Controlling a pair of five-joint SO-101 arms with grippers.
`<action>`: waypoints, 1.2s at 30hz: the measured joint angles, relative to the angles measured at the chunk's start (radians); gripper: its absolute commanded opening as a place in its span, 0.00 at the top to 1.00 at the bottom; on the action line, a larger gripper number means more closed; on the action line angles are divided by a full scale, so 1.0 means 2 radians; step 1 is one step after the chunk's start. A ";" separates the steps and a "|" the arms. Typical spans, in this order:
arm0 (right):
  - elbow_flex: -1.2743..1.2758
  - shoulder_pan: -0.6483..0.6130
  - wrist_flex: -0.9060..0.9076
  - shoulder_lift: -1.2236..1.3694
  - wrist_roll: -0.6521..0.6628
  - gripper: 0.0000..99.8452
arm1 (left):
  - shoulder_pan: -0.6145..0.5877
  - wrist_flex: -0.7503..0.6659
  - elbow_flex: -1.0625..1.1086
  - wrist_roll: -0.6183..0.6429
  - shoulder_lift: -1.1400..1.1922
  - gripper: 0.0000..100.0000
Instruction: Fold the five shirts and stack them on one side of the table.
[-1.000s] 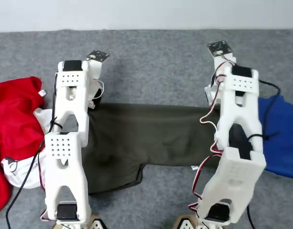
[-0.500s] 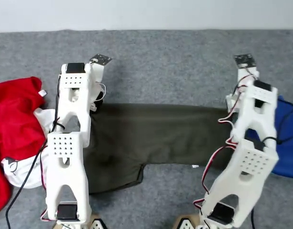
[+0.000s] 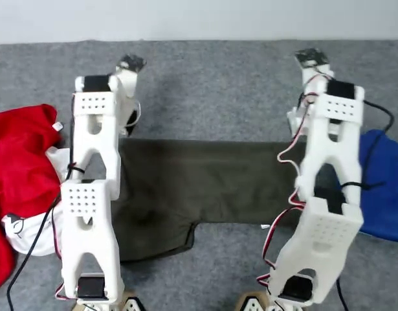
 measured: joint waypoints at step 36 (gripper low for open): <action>0.266 -0.450 0.169 -0.235 0.021 0.75 | -0.318 0.002 0.337 -0.049 -0.454 0.98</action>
